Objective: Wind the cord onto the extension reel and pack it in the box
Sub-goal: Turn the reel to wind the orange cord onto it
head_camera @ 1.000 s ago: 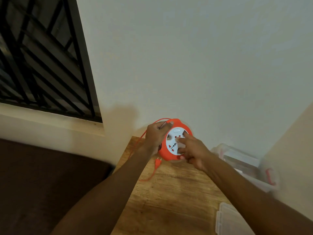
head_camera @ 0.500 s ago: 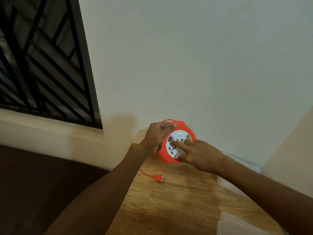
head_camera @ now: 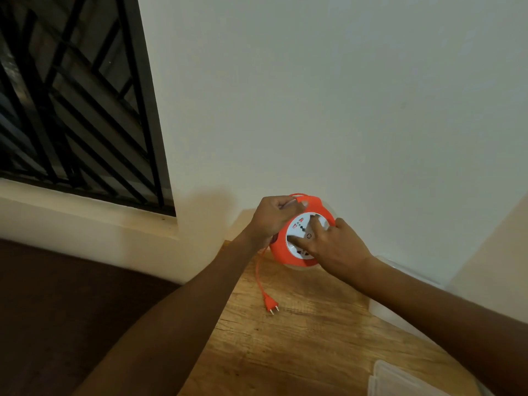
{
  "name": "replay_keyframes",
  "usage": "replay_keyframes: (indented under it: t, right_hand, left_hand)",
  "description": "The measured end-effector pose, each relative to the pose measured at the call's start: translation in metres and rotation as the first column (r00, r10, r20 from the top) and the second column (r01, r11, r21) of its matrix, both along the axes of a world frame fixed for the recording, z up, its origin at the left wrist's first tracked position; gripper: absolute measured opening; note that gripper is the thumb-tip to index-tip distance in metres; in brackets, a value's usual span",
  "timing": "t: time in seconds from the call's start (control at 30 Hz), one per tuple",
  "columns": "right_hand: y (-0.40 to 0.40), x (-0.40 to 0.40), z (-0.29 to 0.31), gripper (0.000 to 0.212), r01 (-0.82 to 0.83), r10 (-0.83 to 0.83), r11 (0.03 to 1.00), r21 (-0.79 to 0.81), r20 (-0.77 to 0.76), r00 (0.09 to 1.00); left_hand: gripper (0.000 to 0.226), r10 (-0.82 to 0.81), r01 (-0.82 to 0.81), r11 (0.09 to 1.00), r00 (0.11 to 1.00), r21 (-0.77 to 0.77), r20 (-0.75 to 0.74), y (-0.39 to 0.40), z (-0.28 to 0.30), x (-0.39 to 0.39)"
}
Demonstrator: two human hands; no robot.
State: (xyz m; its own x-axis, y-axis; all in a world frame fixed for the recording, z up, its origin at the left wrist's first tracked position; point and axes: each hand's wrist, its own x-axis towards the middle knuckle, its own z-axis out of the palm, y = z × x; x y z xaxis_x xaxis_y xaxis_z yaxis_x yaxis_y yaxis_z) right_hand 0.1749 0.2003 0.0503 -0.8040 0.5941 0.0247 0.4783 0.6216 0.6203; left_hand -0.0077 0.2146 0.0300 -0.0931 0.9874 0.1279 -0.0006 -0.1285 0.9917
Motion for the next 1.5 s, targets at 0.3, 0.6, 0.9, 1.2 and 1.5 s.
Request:
replay_keyframes:
  t: [0.3, 0.6, 0.9, 1.2, 1.5]
  right_hand:
    - [0.013, -0.014, 0.026, 0.062, -0.127, -0.829, 0.484, -0.866, -0.5, 0.249]
    - [0.003, -0.012, 0.001, 0.068, -0.267, -0.852, 0.452, -0.851, -0.501, 0.152]
    - [-0.001, 0.015, 0.007, 0.043, -0.234, 0.208, 0.965, -0.119, -0.195, 0.958]
    - [-0.005, 0.005, 0.009, 0.045, -0.231, 0.241, 0.964, -0.131, 0.063, 0.969]
    - [-0.013, -0.005, -0.002, 0.034, -0.17, 0.174, 0.985, -0.04, 0.131, 0.976]
  left_hand:
    - [0.013, 0.188, -0.193, 0.981, 0.967, 0.009, 0.174, 0.003, -0.004, 0.016]
    - [0.035, 0.216, -0.219, 0.976, 0.962, -0.005, 0.168, 0.001, -0.011, 0.017]
    - [0.016, 0.187, -0.189, 0.982, 0.974, 0.002, 0.127, -0.001, -0.007, 0.004]
    - [0.025, 0.046, -0.045, 0.998, 0.999, 0.032, 0.0, -0.004, -0.014, 0.002]
    - [0.027, -0.02, 0.028, 0.998, 0.988, 0.052, -0.152, -0.001, -0.012, -0.002]
